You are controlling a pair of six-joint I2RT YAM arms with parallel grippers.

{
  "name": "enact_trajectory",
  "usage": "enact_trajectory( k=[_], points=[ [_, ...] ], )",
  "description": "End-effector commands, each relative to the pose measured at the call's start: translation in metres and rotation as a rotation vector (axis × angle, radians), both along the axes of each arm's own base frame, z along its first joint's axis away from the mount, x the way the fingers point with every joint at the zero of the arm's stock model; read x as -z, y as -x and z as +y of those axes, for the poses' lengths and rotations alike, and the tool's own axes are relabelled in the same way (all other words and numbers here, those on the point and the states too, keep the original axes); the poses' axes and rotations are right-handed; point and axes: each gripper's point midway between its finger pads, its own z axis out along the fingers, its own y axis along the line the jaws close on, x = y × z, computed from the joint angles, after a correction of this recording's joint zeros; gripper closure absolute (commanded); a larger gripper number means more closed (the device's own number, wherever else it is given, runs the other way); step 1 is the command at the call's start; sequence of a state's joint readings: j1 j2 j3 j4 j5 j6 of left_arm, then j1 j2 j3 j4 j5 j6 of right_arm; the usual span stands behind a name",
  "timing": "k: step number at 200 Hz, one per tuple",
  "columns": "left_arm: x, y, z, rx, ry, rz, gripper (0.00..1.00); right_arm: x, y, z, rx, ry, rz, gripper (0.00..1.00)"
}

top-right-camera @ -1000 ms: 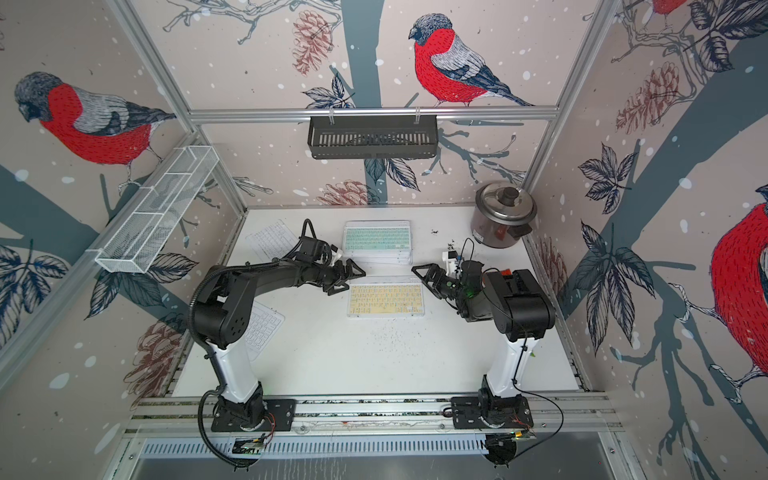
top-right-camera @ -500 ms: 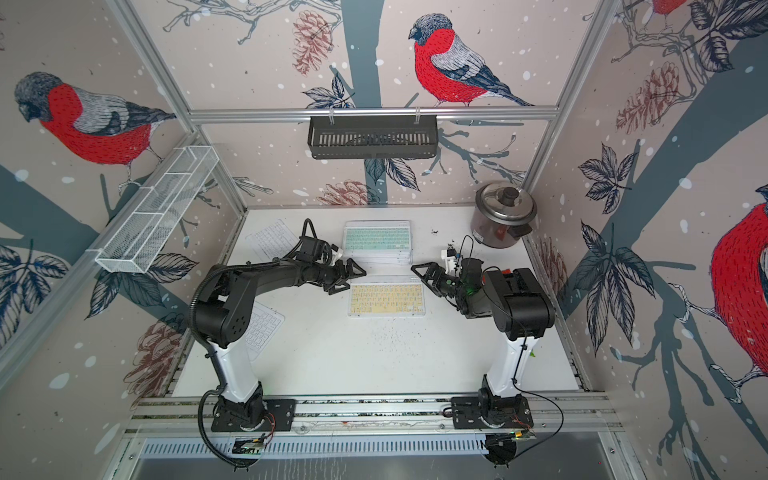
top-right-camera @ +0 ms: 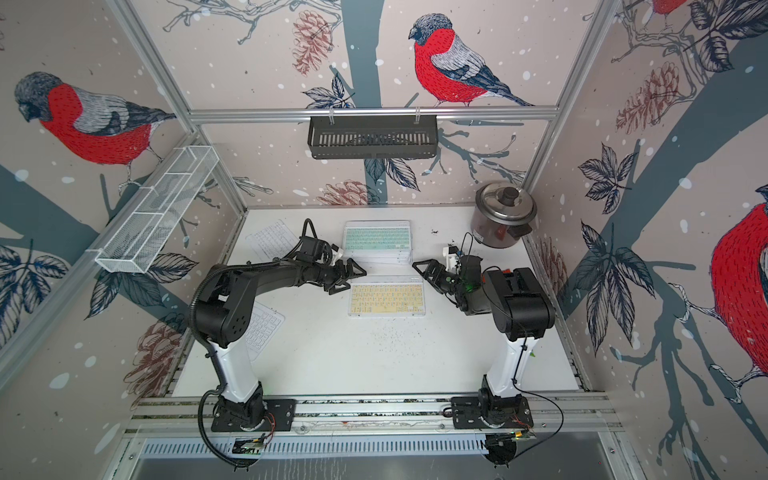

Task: Stack the numeric keypads
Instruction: Pick up the numeric keypad from the center of the board.

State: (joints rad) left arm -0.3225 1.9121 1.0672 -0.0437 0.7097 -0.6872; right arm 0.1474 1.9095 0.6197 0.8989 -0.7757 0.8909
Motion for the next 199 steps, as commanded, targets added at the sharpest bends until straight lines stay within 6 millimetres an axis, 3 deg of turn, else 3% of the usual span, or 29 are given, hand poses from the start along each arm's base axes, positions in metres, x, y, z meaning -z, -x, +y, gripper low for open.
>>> enact_trajectory(
  k=[1, 199],
  points=[
    [0.031, 0.016, 0.020, -0.040, -0.126, 0.104, 0.04, 0.046, 0.026, -0.003, 0.025, 0.063, 0.226, 0.00],
    [0.030, 0.016, 0.019, -0.043, -0.122, 0.099, 0.04, 0.047, 0.038, -0.006, 0.037, 0.064, 0.268, 0.00]
  ],
)
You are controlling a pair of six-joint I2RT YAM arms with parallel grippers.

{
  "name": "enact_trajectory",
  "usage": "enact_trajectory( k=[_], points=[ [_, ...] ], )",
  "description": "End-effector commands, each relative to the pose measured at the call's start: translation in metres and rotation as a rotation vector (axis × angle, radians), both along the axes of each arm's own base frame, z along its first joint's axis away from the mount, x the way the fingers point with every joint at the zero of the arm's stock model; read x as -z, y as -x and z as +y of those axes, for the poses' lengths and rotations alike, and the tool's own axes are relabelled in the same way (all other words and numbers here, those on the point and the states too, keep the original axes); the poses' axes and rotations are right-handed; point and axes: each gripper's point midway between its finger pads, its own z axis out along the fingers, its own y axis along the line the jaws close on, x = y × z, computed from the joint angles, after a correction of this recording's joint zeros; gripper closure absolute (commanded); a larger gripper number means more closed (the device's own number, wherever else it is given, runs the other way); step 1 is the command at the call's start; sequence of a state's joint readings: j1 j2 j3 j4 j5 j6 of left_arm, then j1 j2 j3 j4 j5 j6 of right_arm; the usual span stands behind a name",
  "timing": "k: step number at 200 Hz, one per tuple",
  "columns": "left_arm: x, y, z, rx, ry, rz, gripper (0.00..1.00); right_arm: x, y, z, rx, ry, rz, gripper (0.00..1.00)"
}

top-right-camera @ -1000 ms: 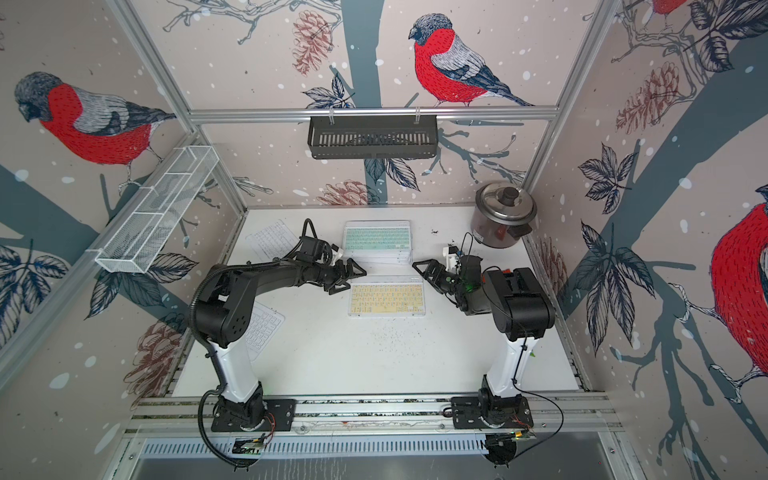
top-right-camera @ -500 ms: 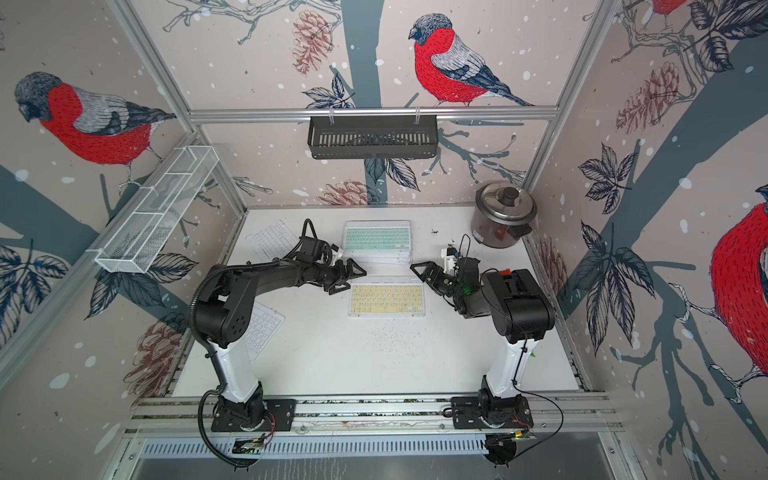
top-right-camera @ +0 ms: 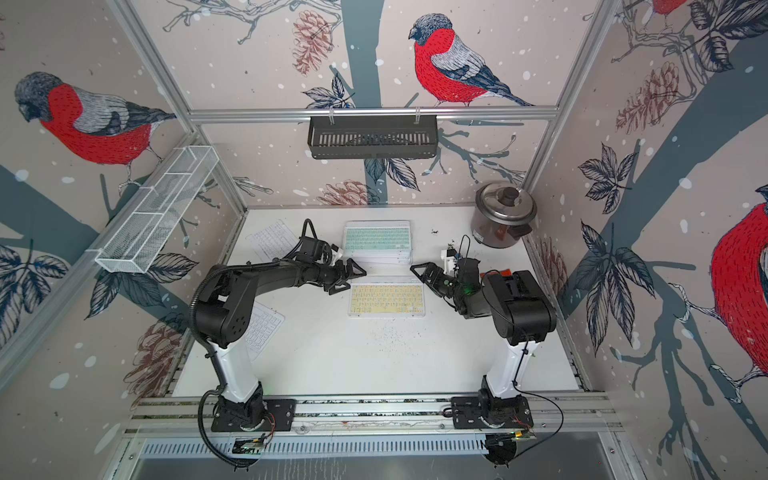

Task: Stack the numeric keypads
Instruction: Pick up the numeric keypad from the center of the board.

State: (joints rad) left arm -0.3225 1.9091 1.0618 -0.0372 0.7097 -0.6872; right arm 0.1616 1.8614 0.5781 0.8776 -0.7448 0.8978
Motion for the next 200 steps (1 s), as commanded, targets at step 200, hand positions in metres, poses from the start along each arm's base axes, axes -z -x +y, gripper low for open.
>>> enact_trajectory(
  k=[200],
  points=[
    [0.006, 0.008, 0.003, -0.072, 0.029, 0.075, 0.03, -0.035, 0.009, 0.040, -0.123, -0.028, 0.043, 0.00]
  ],
)
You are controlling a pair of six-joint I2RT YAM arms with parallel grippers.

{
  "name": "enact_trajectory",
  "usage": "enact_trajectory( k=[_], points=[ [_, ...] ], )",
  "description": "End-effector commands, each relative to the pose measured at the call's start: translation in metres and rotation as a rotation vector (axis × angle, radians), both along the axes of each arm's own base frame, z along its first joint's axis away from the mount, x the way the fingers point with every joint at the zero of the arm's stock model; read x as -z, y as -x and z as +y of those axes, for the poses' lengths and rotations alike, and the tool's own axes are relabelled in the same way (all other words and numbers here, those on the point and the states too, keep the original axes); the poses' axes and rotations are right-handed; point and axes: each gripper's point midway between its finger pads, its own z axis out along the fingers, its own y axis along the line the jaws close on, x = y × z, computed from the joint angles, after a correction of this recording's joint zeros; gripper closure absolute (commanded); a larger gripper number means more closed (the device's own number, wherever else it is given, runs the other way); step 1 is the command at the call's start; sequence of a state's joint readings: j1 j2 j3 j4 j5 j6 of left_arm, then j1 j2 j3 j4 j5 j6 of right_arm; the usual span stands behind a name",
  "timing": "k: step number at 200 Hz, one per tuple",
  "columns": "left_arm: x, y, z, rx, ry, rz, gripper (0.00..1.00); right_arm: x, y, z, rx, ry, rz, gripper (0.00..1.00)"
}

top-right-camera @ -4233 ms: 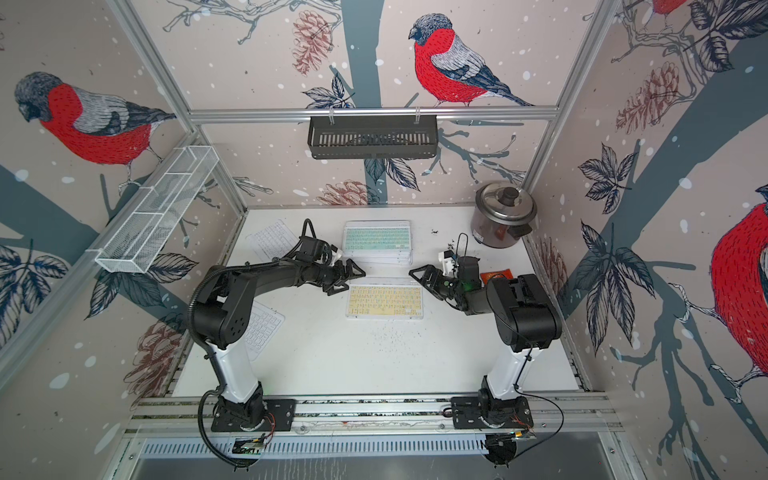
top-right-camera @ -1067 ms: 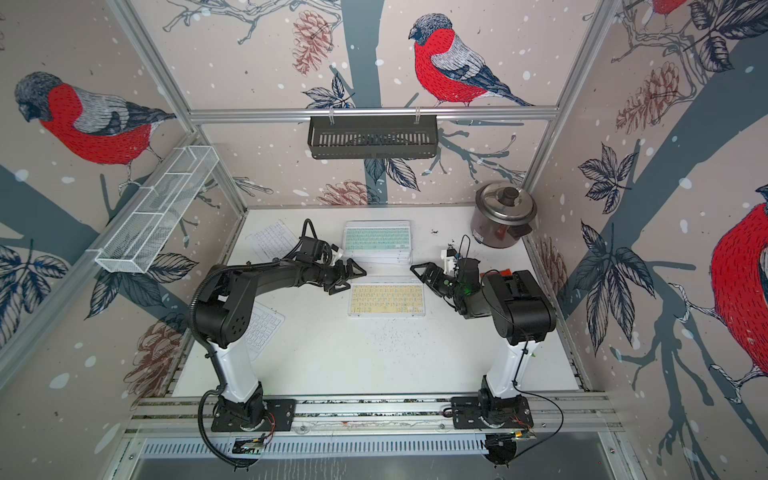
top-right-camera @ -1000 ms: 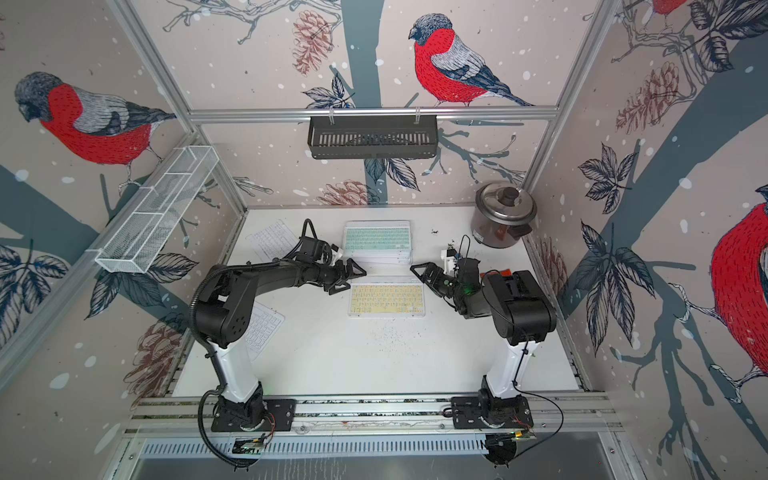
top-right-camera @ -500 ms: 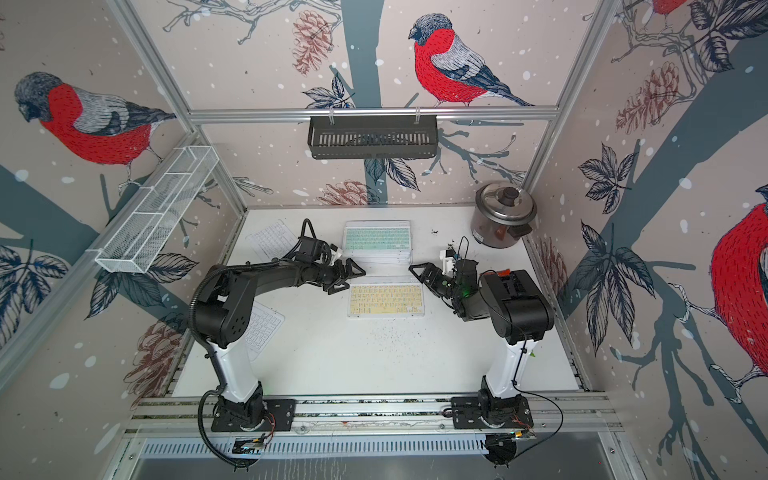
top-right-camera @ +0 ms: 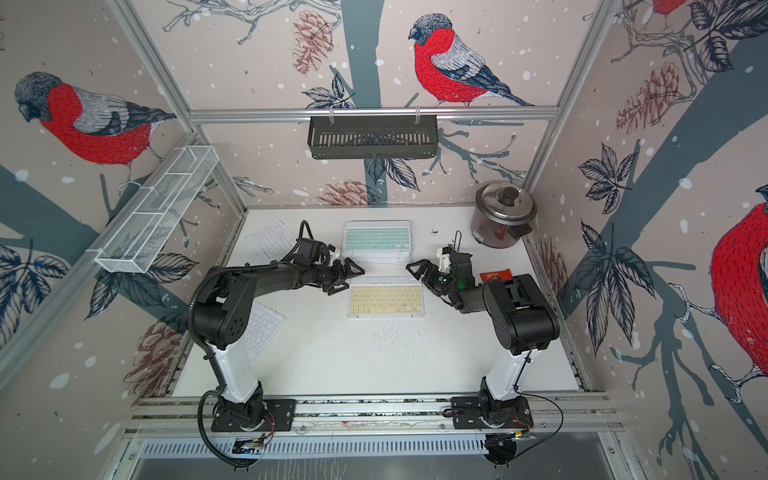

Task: Stack the numeric keypads
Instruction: Pick up the numeric keypad from the center of the board.

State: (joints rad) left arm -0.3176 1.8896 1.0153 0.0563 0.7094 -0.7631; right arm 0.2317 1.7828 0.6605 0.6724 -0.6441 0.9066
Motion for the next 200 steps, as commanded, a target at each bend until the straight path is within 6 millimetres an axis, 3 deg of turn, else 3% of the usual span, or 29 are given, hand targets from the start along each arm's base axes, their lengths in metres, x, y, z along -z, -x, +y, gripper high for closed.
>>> enact_trajectory(
  k=[1, 52, 96, 200],
  points=[
    [0.010, 0.011, 0.001, -0.018, -0.006, 0.079, 0.04, -0.020, 0.017, 0.024, -0.144, -0.083, 0.005, 0.00],
    [0.008, 0.013, 0.001, -0.030, 0.016, 0.073, 0.04, -0.034, 0.012, 0.030, -0.156, -0.084, -0.022, 0.00],
    [-0.011, 0.011, -0.007, -0.016, 0.099, 0.023, 0.04, -0.047, 0.009, 0.032, -0.163, -0.090, -0.053, 0.01],
    [-0.036, 0.009, -0.016, -0.021, 0.190, -0.032, 0.04, -0.078, 0.001, 0.048, -0.170, -0.119, -0.103, 0.00]
  ],
)
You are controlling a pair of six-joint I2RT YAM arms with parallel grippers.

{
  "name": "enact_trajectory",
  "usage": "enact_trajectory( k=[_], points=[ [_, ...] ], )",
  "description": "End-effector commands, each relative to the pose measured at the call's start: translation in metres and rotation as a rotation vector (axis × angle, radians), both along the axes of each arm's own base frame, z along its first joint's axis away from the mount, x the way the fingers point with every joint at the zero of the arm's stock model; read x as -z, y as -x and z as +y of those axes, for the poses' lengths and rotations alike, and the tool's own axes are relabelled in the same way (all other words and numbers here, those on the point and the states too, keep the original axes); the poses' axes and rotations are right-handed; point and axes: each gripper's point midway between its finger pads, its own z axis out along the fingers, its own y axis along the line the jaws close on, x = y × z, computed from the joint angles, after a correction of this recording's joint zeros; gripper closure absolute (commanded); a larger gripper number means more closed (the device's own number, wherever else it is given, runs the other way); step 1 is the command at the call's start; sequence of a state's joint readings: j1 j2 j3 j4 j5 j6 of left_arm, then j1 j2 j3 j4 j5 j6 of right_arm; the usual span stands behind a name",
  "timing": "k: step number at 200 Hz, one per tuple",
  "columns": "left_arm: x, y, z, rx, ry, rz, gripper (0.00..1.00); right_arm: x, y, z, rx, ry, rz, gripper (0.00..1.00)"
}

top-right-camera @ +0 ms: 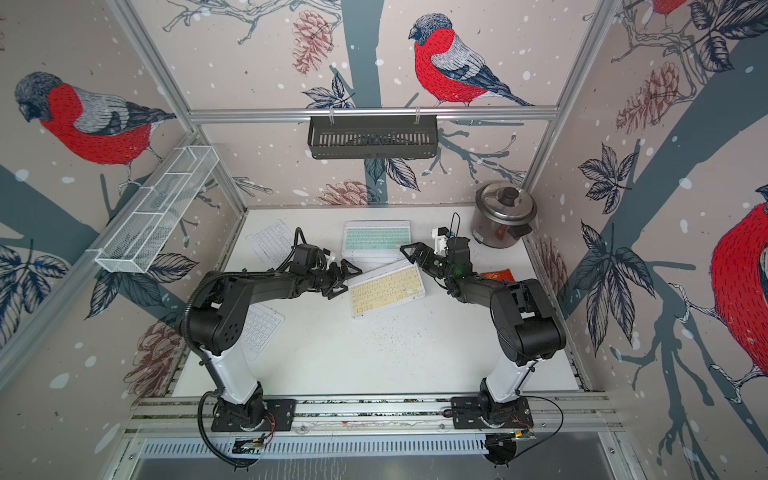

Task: Stack the numeric keypads
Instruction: Pick up the numeric keypad from the center of the board.

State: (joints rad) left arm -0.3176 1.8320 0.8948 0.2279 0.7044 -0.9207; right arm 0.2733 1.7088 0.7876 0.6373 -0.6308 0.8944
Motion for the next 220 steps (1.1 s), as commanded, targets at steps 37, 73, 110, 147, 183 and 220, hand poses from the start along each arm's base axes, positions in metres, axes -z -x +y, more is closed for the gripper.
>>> enact_trajectory(
  k=[37, 73, 110, 147, 183, 220],
  points=[
    [-0.035, 0.000, -0.019, 0.062, 0.117, -0.071, 0.03, -0.013, 0.020, 0.029, -0.136, -0.100, 0.070, 0.00],
    [-0.035, 0.000, -0.019, 0.059, 0.119, -0.073, 0.04, -0.019, 0.019, 0.037, -0.145, -0.124, 0.068, 0.00],
    [-0.038, -0.001, -0.019, 0.053, 0.122, -0.080, 0.04, -0.029, 0.020, 0.045, -0.147, -0.155, 0.056, 0.01],
    [-0.039, -0.003, -0.018, 0.050, 0.116, -0.086, 0.04, -0.034, 0.019, 0.047, -0.130, -0.210, 0.074, 0.01],
    [-0.038, -0.003, -0.017, 0.041, 0.109, -0.083, 0.03, -0.037, 0.013, 0.047, -0.090, -0.246, 0.099, 0.00],
    [-0.038, -0.004, -0.016, 0.032, 0.105, -0.082, 0.04, -0.045, 0.009, 0.049, -0.051, -0.329, 0.125, 0.01]
  ],
)
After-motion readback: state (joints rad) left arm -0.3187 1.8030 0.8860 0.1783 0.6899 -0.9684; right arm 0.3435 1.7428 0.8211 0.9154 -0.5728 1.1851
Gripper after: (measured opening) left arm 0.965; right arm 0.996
